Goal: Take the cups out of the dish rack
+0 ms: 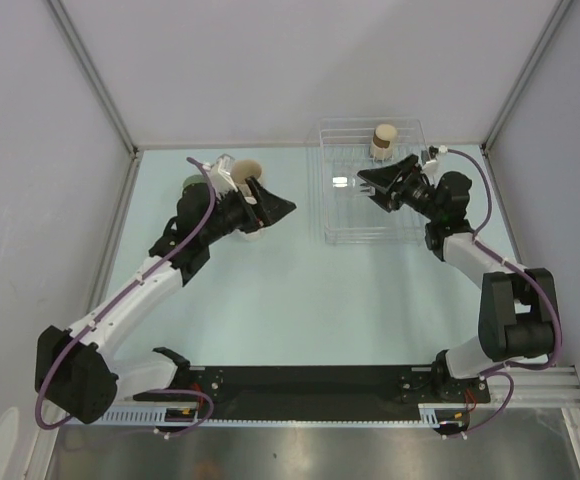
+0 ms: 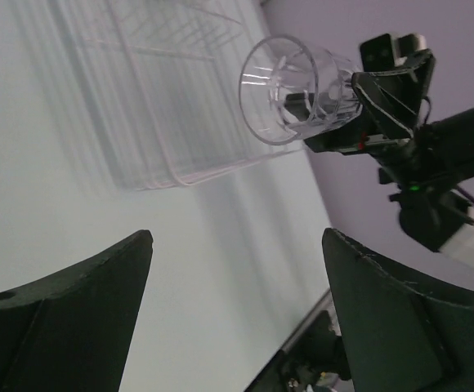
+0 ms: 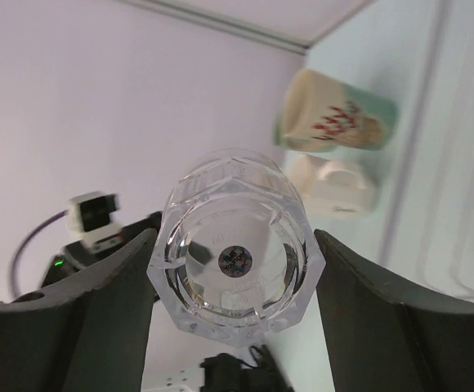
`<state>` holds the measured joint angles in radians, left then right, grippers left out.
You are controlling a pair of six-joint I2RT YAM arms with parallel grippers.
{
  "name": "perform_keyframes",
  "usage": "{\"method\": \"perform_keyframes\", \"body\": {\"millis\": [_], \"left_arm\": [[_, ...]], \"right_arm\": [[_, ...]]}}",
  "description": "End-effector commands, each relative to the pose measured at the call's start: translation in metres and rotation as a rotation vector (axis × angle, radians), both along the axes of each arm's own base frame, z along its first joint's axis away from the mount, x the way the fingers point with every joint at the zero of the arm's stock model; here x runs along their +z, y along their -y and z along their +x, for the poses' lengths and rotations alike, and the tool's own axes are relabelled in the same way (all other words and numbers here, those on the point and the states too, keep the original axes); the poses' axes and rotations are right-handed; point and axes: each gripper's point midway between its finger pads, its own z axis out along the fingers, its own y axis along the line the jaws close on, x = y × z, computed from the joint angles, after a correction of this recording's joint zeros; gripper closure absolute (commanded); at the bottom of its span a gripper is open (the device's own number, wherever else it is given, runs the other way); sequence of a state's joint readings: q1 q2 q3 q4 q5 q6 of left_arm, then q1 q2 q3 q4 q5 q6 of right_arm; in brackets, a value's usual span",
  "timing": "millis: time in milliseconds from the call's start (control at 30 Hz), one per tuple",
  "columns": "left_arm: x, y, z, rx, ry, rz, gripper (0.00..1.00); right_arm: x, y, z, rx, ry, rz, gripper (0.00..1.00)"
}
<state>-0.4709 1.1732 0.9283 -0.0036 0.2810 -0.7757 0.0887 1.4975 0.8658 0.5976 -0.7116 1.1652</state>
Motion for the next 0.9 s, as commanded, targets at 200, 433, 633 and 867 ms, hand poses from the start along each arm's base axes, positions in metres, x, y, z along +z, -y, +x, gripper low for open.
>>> {"method": "perform_keyframes", "body": {"millis": [200,433,633,867], "left_arm": [[0.058,0.036,-0.031,-0.275,0.100,-0.318,0.11],[0.067,0.034,-0.027,-0.252,0.132,-0.338,0.11],[0.065,0.036,-0.023,-0.251,0.125,-0.337,0.12],[0.062,0.038,-0.021,-0.253,0.116,-0.350,0.12]], "right_arm": [[0.077,-0.042,-0.064,0.243,0.269,0.132,1.00],[0.066,-0.063,-0.078,0.296,0.256,0.112,1.00],[0.066,-0.084,-0.090,0.344,0.257,0.120,1.00],[0.063,-0.112,-0.105,0.418,0.255,0.129,1.00]]}}
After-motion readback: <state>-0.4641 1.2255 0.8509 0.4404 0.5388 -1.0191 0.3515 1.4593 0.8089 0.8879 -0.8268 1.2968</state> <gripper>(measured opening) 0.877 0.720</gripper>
